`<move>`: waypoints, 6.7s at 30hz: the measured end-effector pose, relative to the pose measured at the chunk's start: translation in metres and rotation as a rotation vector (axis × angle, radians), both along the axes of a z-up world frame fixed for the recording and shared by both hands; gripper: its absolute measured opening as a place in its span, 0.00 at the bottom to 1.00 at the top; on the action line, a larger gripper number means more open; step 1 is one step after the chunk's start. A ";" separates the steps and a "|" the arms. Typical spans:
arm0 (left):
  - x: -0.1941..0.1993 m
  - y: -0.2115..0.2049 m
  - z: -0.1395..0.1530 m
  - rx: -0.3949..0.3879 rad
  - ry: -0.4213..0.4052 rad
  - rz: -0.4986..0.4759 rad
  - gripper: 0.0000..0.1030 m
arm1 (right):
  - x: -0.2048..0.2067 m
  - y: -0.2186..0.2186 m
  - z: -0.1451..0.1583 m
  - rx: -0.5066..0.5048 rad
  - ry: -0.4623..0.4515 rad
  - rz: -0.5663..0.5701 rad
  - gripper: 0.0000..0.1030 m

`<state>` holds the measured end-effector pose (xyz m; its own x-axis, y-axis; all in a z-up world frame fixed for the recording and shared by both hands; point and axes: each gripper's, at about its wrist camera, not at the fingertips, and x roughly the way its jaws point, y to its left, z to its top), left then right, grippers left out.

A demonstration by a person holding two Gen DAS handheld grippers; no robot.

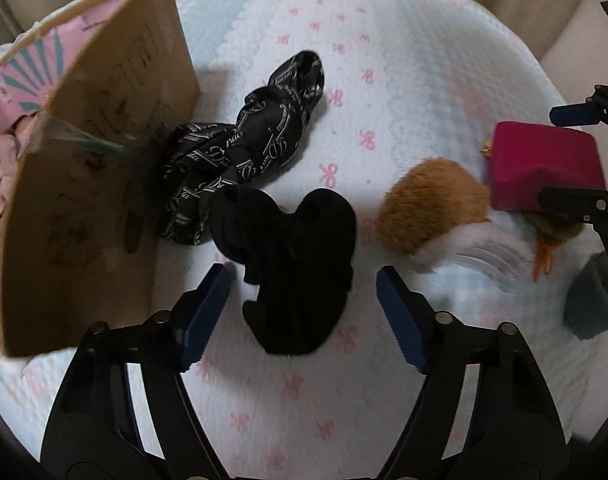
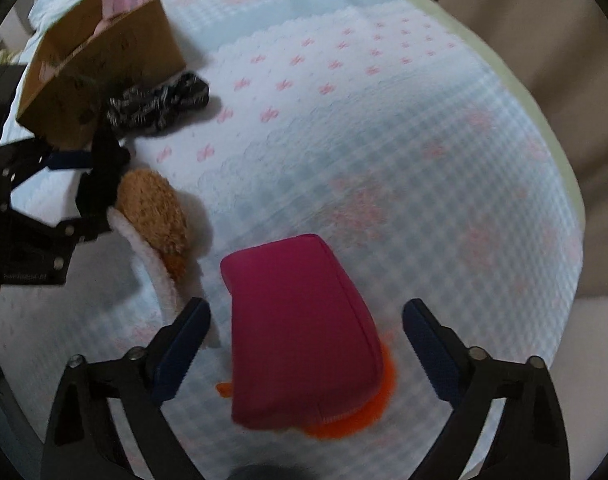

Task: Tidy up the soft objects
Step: 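Grasp the black cloth with the left tool while the right tool grasps the magenta pouch, then carry the black cloth and magenta pouch over the box and lower them in, then open both tools and lift them away from the box, then grasp the black patterned cloth with the left tool while the right tool grasps the brown fuzzy clip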

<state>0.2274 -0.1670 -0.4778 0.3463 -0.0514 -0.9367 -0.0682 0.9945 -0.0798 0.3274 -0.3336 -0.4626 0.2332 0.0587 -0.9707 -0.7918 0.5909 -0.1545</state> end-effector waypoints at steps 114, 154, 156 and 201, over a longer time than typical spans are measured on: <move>0.064 0.322 0.091 0.049 0.109 -0.278 0.99 | 0.003 0.323 0.040 0.510 0.108 -0.823 1.00; -0.089 0.303 0.291 0.039 -0.242 -0.227 1.00 | -0.191 0.262 0.248 0.467 -0.311 -0.834 1.00; -0.094 0.291 0.298 0.046 -0.260 -0.232 1.00 | -0.199 0.243 0.250 0.469 -0.316 -0.848 1.00; 0.096 0.007 0.134 0.121 0.141 -0.461 0.96 | -0.075 0.043 0.067 0.328 -0.023 -0.555 1.00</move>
